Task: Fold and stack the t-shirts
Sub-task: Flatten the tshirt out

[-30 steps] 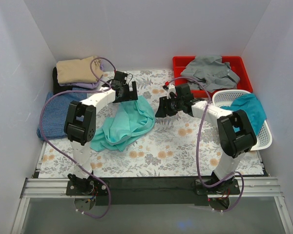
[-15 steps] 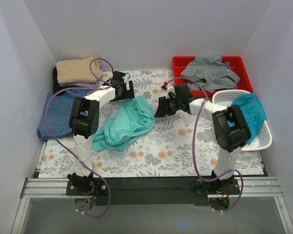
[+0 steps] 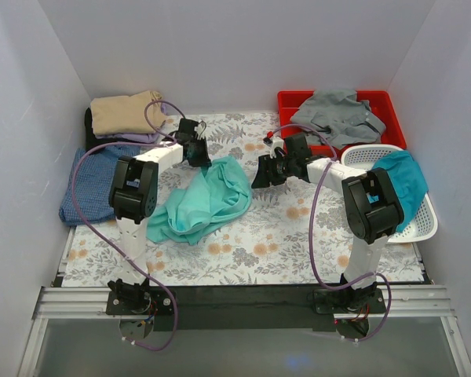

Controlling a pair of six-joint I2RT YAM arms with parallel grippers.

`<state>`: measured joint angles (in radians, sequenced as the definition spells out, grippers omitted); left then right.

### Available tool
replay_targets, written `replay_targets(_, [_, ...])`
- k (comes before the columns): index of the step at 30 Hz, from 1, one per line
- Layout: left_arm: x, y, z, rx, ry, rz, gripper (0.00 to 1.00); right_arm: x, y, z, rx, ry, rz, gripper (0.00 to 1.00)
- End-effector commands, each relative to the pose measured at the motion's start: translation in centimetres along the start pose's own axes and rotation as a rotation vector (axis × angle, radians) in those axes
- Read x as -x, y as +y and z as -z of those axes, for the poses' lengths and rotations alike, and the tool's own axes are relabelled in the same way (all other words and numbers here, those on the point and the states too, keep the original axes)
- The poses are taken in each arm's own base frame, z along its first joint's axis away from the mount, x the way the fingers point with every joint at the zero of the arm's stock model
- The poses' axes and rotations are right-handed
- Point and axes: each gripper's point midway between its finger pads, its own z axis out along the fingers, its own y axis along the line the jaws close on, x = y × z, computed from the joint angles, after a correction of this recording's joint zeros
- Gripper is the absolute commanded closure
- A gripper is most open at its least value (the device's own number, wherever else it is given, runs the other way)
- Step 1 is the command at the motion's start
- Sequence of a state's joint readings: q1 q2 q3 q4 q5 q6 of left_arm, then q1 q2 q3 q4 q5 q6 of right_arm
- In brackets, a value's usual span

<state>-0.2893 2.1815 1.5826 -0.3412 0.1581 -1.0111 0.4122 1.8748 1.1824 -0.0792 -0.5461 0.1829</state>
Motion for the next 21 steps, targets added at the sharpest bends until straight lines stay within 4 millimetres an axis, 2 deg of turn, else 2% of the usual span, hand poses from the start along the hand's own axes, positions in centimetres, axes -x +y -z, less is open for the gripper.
replay_targets(1, [-2.5, -1.7, 2.2, -0.094, 0.077, 0.000, 1.00, 1.2, 0.4, 0.2, 0.021, -0.021, 0.026, 0.43])
replay_targets(5, [1.3, -4.9, 6.6, -0.196, -0.021, -0.042, 1.00, 1.1, 0.6, 0.7, 0.013, -0.027, 0.028, 0.43])
replay_targets(6, [3.7, -6.7, 9.3, -0.235, -0.065, -0.063, 1.00, 1.0, 0.6, 0.9, 0.005, -0.029, 0.028, 0.43])
replay_targets(7, [4.8, -7.5, 10.9, -0.251, -0.090, -0.078, 1.00, 1.0, 0.6, 1.0, 0.000, -0.031, 0.029, 0.43])
replay_targets(8, [5.0, -7.8, 12.3, -0.249, -0.082, -0.085, 1.00, 0.8, 0.6, 1.4, -0.012, -0.035, 0.031, 0.43])
replay_targets(9, [7.3, -9.2, 15.3, -0.274, -0.149, -0.111, 1.00, 0.7, 0.6, 1.5, -0.018, -0.036, 0.029, 0.43])
replay_targets(10, [7.8, -9.7, 16.7, -0.284, -0.164, -0.120, 1.00, 0.6, 0.6, 1.6, -0.023, -0.037, 0.028, 0.43])
replay_targets(11, [7.9, -10.0, 18.2, -0.290, -0.166, -0.131, 1.00, 0.6, 0.6, 1.9, -0.027, -0.043, 0.029, 0.43])
replay_targets(12, [8.5, -10.9, 20.9, -0.311, -0.209, -0.144, 1.00, 0.3, 0.7, 2.0, -0.027, -0.038, 0.023, 0.43])
replay_targets(15, [8.5, -11.5, 24.3, -0.328, -0.253, -0.158, 1.00, -0.1, 0.9, 2.5, -0.034, -0.043, 0.019, 0.43])
replay_targets(16, [8.5, -11.6, 26.2, -0.327, -0.287, -0.164, 1.00, -0.1, 0.9, 2.6, -0.038, -0.045, 0.020, 0.43])
replay_targets(19, [7.9, -11.7, 28.1, -0.335, -0.306, -0.182, 1.00, 0.1, 1.1, 3.3, -0.054, -0.062, 0.026, 0.43])
replay_targets(21, [7.3, -12.3, 28.7, -0.378, -0.291, -0.192, 1.00, 0.2, 1.3, 3.6, -0.054, -0.070, 0.026, 0.43])
